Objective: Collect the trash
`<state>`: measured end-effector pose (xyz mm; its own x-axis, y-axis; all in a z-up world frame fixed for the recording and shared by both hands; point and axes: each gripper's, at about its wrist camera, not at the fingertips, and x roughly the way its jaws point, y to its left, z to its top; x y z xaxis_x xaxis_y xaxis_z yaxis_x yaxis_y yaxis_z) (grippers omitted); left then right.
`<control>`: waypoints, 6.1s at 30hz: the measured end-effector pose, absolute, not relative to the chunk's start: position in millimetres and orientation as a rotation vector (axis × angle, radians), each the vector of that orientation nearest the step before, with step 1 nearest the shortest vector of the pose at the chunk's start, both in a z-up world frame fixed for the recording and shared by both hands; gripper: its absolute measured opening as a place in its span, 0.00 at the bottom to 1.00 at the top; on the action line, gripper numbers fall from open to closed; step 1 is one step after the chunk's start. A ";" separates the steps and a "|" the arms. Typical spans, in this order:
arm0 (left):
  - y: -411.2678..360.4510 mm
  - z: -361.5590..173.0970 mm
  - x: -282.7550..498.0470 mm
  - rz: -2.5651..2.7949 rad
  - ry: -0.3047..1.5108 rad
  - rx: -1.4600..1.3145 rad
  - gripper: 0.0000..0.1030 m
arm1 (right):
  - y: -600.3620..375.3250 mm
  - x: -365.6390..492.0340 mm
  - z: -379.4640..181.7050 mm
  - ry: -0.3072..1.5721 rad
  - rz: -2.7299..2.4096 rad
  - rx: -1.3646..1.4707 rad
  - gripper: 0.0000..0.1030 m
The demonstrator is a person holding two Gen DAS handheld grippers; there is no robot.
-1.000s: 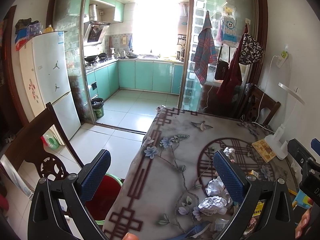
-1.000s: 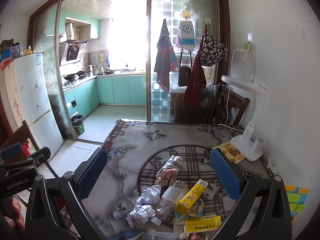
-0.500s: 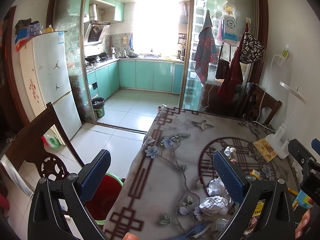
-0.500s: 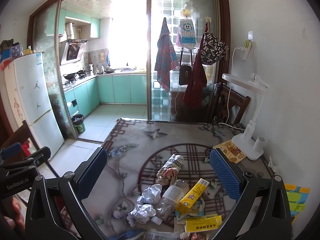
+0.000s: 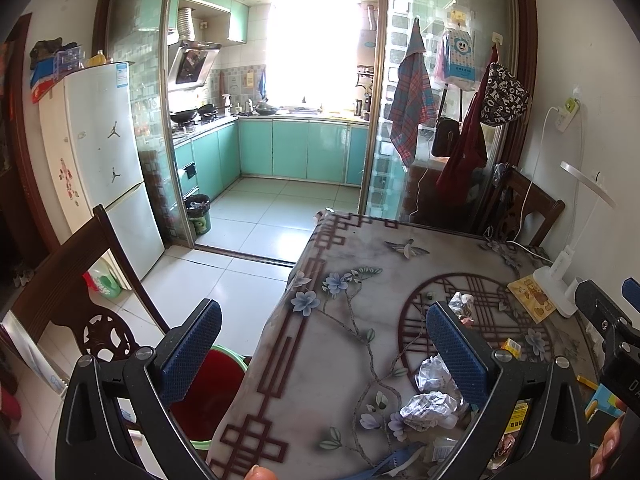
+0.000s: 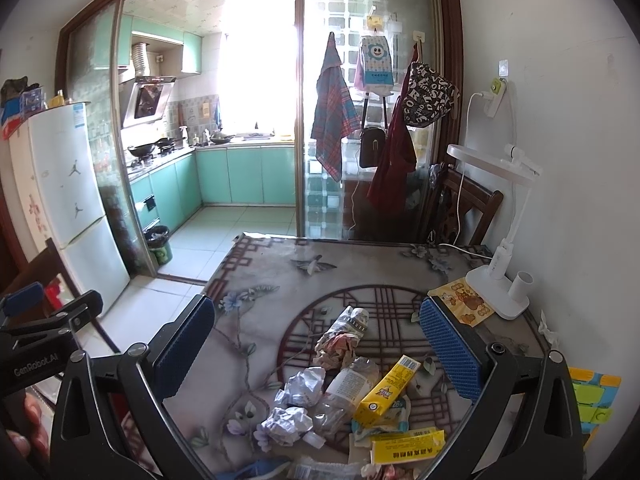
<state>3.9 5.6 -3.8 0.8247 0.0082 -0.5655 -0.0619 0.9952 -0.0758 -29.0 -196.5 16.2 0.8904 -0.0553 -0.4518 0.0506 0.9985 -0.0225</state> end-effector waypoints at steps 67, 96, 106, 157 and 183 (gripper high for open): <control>-148.7 -233.6 86.1 -0.382 1.130 -0.051 0.97 | -346.2 0.3 -108.4 0.993 0.215 0.142 0.19; 97.8 -125.9 51.1 -0.234 0.876 -0.112 0.35 | -121.3 28.9 -62.0 0.832 0.238 -0.106 0.19; 220.2 -158.9 58.7 -0.104 0.927 -0.174 0.35 | -28.2 52.2 -77.4 0.864 0.315 -0.158 0.19; 216.1 -175.3 72.4 -0.119 0.963 -0.124 0.63 | -29.8 45.5 -105.9 0.967 0.226 -0.087 0.77; -147.6 -210.1 -41.8 -0.757 1.088 0.364 0.63 | -310.1 3.6 -217.0 1.333 0.361 -0.832 0.66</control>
